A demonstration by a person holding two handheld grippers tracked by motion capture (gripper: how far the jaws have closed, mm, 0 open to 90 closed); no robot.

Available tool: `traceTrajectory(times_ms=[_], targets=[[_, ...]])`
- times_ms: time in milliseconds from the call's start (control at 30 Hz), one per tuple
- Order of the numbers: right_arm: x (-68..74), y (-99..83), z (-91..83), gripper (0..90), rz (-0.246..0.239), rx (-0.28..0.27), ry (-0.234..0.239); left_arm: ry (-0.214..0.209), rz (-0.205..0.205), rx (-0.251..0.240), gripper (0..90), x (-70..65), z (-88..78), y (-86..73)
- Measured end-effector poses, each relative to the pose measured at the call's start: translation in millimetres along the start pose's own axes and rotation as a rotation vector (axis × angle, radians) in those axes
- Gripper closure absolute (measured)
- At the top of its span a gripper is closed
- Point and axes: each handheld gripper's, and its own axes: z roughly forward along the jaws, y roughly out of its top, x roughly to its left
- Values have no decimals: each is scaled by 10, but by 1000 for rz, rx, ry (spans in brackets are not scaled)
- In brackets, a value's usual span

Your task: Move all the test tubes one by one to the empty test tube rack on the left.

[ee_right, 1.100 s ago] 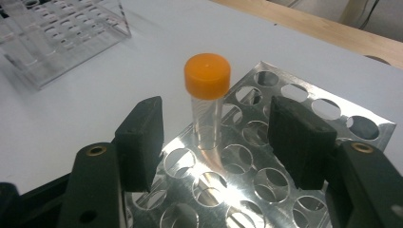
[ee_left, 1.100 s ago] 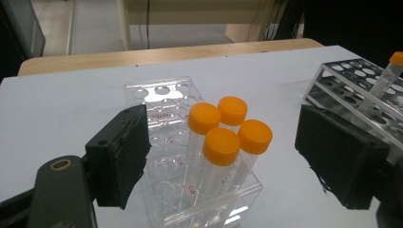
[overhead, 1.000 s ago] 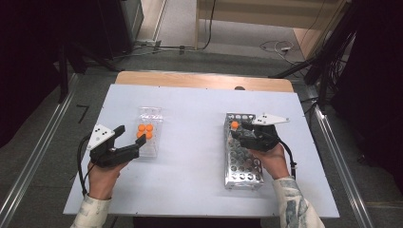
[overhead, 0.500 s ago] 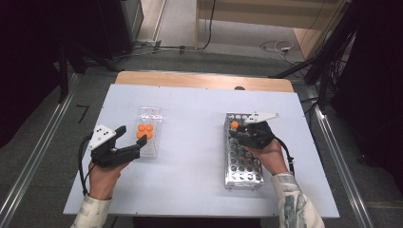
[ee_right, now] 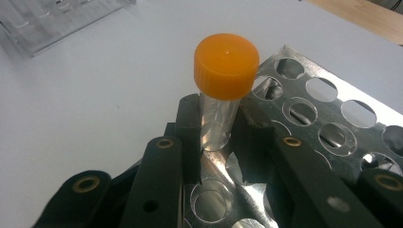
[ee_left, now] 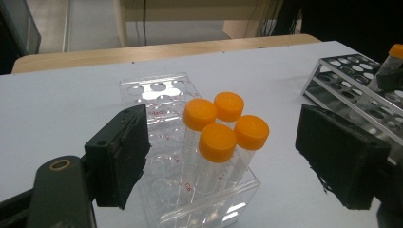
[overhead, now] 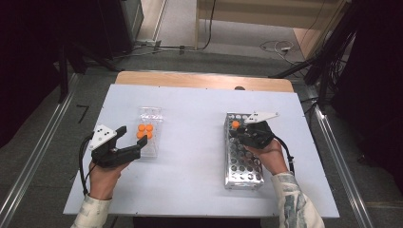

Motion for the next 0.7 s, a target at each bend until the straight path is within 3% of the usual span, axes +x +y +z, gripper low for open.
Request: traceTrajectory(times_ms=[700], targets=[[109, 238, -508, 722, -24, -161, -43, -10, 3, -13, 179, -24, -25, 19]])
